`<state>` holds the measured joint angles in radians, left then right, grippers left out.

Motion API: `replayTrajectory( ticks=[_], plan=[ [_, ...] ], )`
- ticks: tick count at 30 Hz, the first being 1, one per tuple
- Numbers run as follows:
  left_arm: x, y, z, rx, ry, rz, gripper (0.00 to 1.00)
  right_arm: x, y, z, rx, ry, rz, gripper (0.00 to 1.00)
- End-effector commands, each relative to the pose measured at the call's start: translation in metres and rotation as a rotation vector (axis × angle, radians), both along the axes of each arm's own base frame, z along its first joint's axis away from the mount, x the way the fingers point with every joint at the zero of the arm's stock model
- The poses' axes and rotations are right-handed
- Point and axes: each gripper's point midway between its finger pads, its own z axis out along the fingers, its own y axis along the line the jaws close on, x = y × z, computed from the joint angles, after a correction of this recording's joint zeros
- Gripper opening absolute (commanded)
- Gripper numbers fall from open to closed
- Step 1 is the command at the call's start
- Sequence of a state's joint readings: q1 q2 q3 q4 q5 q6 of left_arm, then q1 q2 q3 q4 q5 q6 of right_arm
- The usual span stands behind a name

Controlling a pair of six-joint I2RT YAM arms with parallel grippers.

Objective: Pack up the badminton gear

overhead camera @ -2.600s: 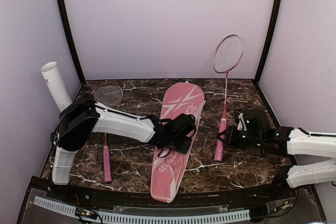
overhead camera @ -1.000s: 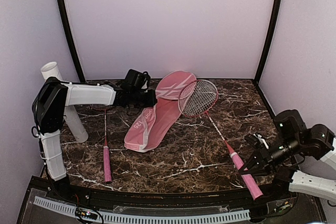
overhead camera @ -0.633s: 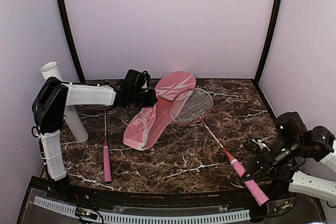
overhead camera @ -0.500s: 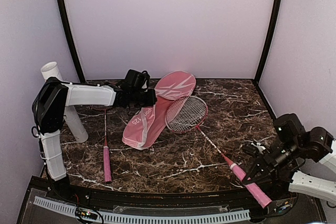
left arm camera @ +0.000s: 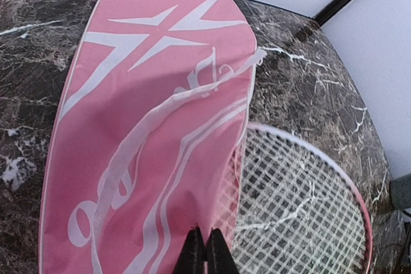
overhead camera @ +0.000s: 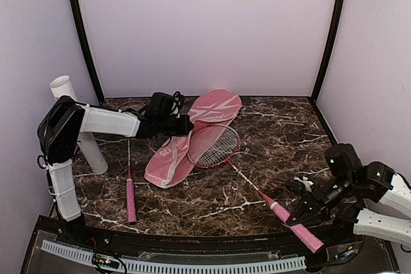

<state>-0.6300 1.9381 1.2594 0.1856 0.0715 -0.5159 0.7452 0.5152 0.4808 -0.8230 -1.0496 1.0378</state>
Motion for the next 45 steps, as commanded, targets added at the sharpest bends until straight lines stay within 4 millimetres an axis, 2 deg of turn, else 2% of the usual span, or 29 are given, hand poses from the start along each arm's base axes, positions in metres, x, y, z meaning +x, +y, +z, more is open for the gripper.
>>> replayTrajectory(
  ticks=[1,9,19,23,26,34,39,45],
  plan=[
    [-0.020,-0.023,0.050,-0.098,-0.144,-0.149,0.00,0.039,0.027,0.019,0.119,-0.040,-0.150,0.00],
    [-0.090,-0.093,0.051,-0.124,-0.160,-0.378,0.00,0.079,0.046,0.012,0.168,-0.096,-0.287,0.00],
    [-0.138,-0.146,0.073,-0.265,-0.150,-0.526,0.00,0.126,0.062,0.012,0.162,-0.281,-0.398,0.00],
    [-0.150,-0.156,0.082,-0.282,-0.153,-0.552,0.00,0.144,0.067,0.012,0.149,-0.345,-0.444,0.00],
    [-0.156,-0.159,0.083,-0.288,-0.146,-0.554,0.00,0.167,0.069,0.014,0.139,-0.418,-0.524,0.00],
    [-0.175,-0.171,0.088,-0.326,-0.139,-0.579,0.00,0.208,0.081,0.021,0.122,-0.561,-0.634,0.00],
    [-0.178,-0.173,0.087,-0.339,-0.115,-0.571,0.00,0.227,0.088,0.002,0.013,-0.675,-0.616,0.00],
    [-0.181,-0.173,0.085,-0.348,-0.099,-0.576,0.00,0.234,0.096,-0.026,-0.045,-0.750,-0.552,0.00]
  ],
)
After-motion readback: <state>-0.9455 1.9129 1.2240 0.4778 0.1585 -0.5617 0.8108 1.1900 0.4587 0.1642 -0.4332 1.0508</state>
